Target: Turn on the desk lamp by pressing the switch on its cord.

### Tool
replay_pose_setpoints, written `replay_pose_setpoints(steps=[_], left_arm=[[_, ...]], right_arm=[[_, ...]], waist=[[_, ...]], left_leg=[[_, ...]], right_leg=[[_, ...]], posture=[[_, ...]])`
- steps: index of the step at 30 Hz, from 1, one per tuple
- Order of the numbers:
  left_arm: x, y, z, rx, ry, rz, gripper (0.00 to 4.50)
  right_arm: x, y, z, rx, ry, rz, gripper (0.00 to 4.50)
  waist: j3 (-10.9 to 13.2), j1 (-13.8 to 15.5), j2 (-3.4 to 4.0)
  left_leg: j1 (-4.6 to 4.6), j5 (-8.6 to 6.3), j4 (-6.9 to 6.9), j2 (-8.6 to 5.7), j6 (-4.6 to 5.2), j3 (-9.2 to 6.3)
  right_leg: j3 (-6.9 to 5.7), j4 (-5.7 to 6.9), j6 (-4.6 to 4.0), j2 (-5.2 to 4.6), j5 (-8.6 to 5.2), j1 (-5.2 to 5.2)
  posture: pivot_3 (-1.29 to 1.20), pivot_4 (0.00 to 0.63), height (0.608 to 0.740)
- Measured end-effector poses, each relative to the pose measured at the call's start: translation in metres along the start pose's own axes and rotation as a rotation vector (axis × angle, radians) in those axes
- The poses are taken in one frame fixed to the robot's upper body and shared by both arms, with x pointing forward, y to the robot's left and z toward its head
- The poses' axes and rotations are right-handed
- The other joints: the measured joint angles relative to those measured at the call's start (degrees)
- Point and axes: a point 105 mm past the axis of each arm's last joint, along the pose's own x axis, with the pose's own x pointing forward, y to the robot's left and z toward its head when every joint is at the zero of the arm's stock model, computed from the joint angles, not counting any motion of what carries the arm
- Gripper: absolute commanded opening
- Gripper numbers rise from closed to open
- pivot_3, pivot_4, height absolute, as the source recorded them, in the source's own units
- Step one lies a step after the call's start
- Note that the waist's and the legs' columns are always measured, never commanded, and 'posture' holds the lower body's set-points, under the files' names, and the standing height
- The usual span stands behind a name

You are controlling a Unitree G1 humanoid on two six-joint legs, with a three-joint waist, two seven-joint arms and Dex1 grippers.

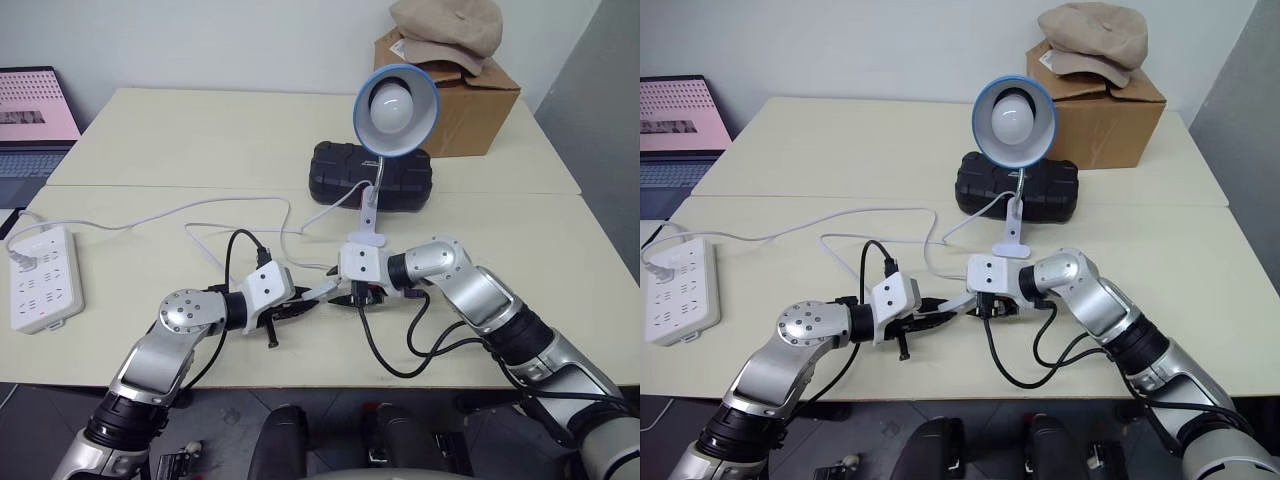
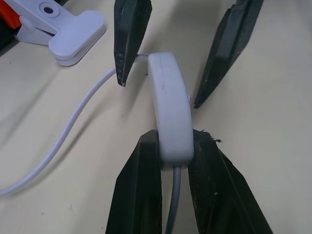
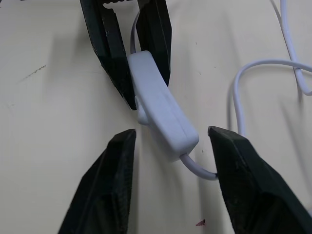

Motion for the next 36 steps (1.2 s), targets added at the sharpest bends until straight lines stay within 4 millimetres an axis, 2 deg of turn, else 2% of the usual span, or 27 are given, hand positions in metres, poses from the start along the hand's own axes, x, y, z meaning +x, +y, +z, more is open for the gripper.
replay_pose_setpoints(steps=[5,16,18,24,30,36], left_arm=[[-0.002,0.001,-0.002,0.008,0.016,0.005,0.41],[-0.002,0.001,-0.001,0.017,0.019,-0.006,0.41],[-0.002,0.001,0.000,0.025,0.014,-0.009,0.41],[-0.001,0.000,0.005,0.042,-0.013,-0.018,0.41],[-0.008,-0.005,0.004,0.063,0.005,-0.093,0.41],[-0.009,-0.007,0.006,0.073,-0.005,-0.117,0.41]], right_arm=[[0.001,0.001,-0.001,-0.002,0.005,0.011,0.79],[0.000,0.002,-0.001,-0.004,-0.001,0.030,0.70],[-0.002,0.001,-0.001,-0.011,-0.007,0.038,1.36],[-0.005,0.004,0.007,-0.025,-0.059,0.069,2.68],[-0.008,0.012,0.009,0.005,-0.070,0.143,2.69],[-0.006,0.012,0.009,0.043,-0.067,0.148,2.69]], waist=[[0.0,0.0,0.00],[0.0,0.0,0.00],[0.0,0.0,0.00],[0.0,0.0,0.00],[0.0,0.0,0.00],[0.0,0.0,0.01]], left_leg=[[0.01,0.00,0.00,0.00,0.00,0.00],[0.01,0.00,0.00,0.00,0.00,0.00],[0.00,0.00,0.00,0.00,0.00,0.01],[0.01,0.00,0.00,0.01,0.00,0.00],[0.01,0.00,0.00,0.01,0.00,0.00],[0.01,0.00,-0.01,0.01,0.00,0.00]], right_leg=[[0.00,0.00,0.00,0.00,0.00,0.00],[0.00,0.00,0.00,0.00,0.00,0.00],[0.01,0.00,0.00,0.00,0.00,0.00],[0.00,0.00,0.00,0.01,0.00,0.00],[0.00,0.00,-0.01,0.00,0.00,0.00],[0.00,0.00,-0.01,0.00,0.00,0.00]], posture=[[0.00,0.150,0.740],[0.00,0.150,0.740],[0.00,0.150,0.740],[0.00,0.150,0.740],[0.00,0.150,0.740],[0.00,0.150,0.740]])
